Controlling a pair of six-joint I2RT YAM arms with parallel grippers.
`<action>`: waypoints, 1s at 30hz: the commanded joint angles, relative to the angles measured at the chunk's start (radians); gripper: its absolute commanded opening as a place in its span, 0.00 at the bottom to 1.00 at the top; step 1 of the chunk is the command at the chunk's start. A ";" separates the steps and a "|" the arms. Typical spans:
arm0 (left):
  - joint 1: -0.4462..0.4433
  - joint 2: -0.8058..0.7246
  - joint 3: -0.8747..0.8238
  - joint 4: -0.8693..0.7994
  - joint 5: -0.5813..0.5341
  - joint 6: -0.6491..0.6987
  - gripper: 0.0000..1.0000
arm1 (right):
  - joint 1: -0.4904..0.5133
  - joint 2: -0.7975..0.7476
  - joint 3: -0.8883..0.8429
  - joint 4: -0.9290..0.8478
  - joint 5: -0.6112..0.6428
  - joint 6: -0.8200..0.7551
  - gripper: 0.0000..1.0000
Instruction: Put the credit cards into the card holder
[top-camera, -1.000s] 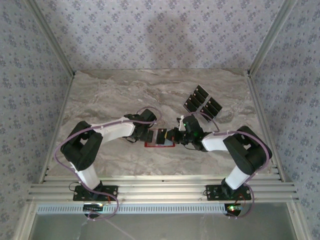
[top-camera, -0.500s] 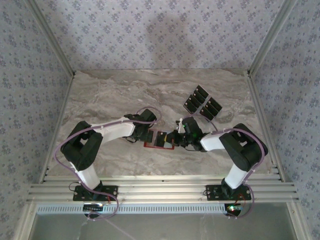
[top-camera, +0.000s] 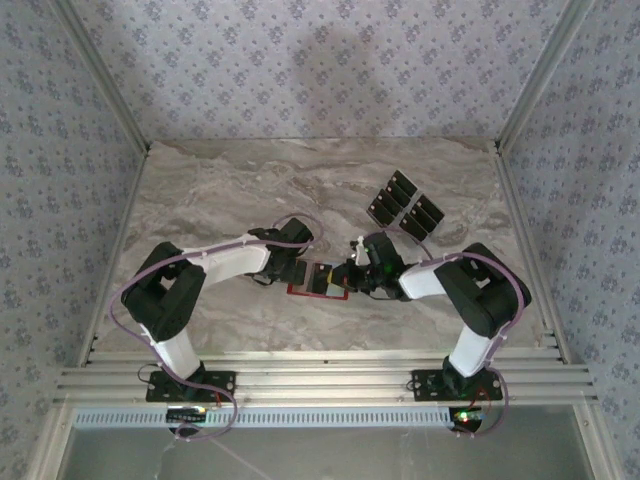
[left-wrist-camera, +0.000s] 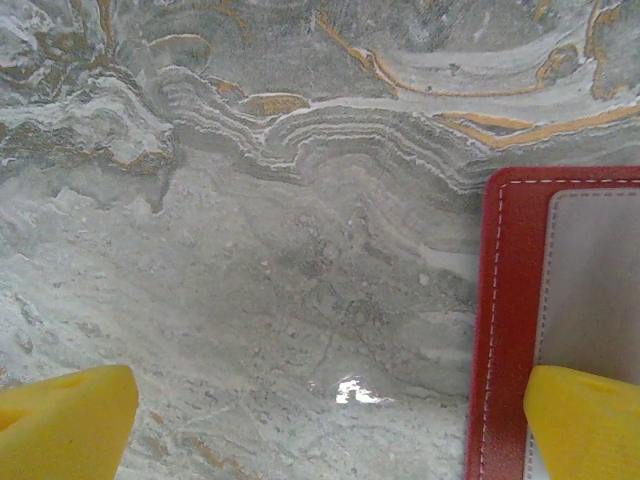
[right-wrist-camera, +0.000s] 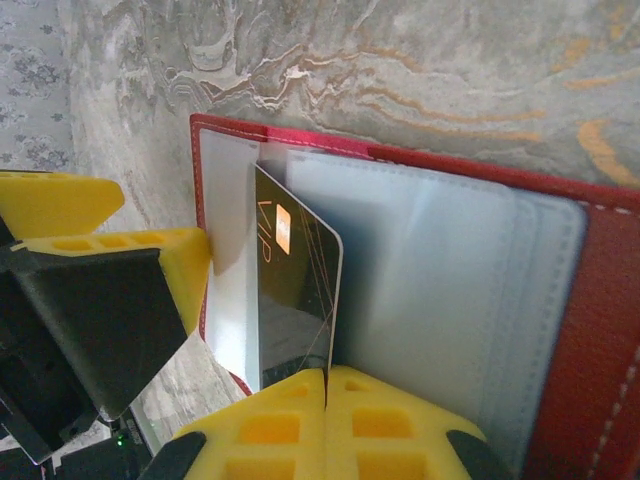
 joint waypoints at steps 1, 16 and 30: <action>-0.003 0.022 -0.005 -0.020 -0.017 -0.016 1.00 | -0.001 0.027 0.030 -0.026 -0.022 -0.005 0.00; -0.003 0.016 -0.012 -0.009 -0.008 -0.017 1.00 | 0.033 0.085 0.110 -0.058 -0.023 -0.008 0.00; 0.006 -0.034 0.034 -0.058 -0.028 -0.044 1.00 | 0.041 0.023 0.131 -0.192 0.023 -0.065 0.45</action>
